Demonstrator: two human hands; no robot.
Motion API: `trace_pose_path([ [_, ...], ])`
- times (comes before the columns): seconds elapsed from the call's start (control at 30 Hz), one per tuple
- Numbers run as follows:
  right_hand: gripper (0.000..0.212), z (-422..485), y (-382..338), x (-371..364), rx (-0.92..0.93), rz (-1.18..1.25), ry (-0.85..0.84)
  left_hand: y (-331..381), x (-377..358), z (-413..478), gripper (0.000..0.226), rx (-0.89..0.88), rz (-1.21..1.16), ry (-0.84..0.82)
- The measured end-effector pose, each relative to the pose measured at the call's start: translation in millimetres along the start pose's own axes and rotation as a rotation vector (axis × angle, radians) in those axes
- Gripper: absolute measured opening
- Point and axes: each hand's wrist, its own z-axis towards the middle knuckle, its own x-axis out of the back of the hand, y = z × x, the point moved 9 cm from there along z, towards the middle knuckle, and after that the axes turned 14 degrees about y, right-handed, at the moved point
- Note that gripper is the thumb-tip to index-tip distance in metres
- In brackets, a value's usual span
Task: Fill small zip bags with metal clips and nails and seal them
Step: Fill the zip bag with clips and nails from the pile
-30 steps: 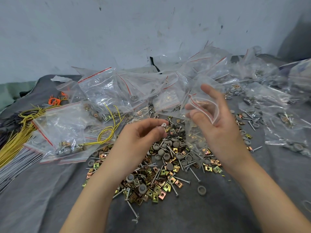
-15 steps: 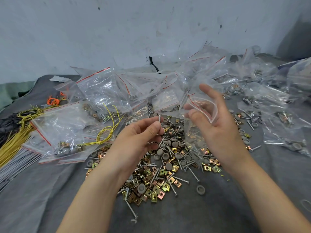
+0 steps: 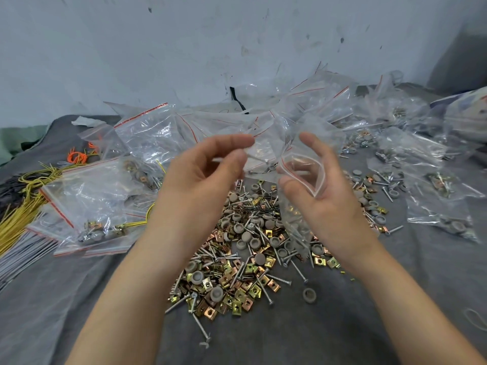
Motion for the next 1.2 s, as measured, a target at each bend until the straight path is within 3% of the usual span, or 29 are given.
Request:
trace_pose_path([
  [0.1,0.06,-1.7,0.0,-3.8,0.001,0.01,-0.024,35.6,-8.8,-2.0,0.018,-0.2,0.07,0.008],
  [0.23,0.063,-4.1,-1.0,-9.0,-0.013,0.021,-0.065,50.3,-27.7,-4.6,0.021,-0.326,0.195,-0.038],
  [0.47,0.059,-3.4,-1.5,-9.9,-0.026,0.06,-0.037,26.7,-46.8,-3.3,0.023,-0.295,0.319,-0.133],
  [0.73,0.059,-2.8,-3.8,-8.8,-0.012,0.042,-0.015,11.2,-19.6,6.1,0.02,-0.257,0.315,-0.083],
  [1.0,0.056,0.0,-1.7,0.8,0.012,0.005,0.023,-61.7,5.5,-2.2,0.027,-0.099,0.762,-0.223],
  [1.2,0.058,4.2,0.0,10.1,0.028,0.003,0.074,-93.7,42.6,-5.0,0.029,-0.001,1.01,-0.162],
])
